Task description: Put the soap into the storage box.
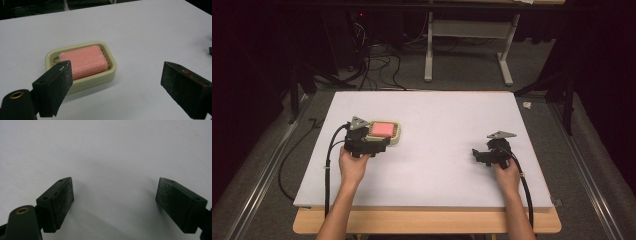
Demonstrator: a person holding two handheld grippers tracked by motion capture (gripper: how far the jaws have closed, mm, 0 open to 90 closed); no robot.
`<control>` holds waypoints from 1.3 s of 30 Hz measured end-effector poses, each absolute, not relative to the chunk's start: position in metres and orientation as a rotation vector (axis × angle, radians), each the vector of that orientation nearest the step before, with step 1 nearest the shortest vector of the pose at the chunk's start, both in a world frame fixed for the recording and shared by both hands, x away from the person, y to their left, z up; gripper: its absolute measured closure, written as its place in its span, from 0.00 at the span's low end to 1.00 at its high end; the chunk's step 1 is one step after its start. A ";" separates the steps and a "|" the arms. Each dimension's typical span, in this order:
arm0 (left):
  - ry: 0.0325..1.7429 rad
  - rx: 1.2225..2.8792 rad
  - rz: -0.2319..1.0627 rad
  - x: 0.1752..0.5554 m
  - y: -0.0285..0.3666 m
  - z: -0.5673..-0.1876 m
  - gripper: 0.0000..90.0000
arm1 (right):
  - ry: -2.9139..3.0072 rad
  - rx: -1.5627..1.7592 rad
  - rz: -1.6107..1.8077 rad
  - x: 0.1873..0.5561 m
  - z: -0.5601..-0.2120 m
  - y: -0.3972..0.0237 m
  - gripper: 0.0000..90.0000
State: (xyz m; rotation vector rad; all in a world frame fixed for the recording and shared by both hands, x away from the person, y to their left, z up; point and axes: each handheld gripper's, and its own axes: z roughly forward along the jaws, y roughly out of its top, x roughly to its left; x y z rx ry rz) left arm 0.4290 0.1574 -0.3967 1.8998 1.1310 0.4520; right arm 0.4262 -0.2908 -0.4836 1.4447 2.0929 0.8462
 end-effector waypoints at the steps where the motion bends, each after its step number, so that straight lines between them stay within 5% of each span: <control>1: 1.131 1.899 0.453 0.427 0.158 -0.397 0.13 | 2.093 1.445 0.846 0.426 -0.484 -0.291 0.17; 39: 1.025 1.932 0.392 0.386 0.149 -0.396 0.13 | 2.093 1.445 0.846 0.426 -0.484 -0.291 0.17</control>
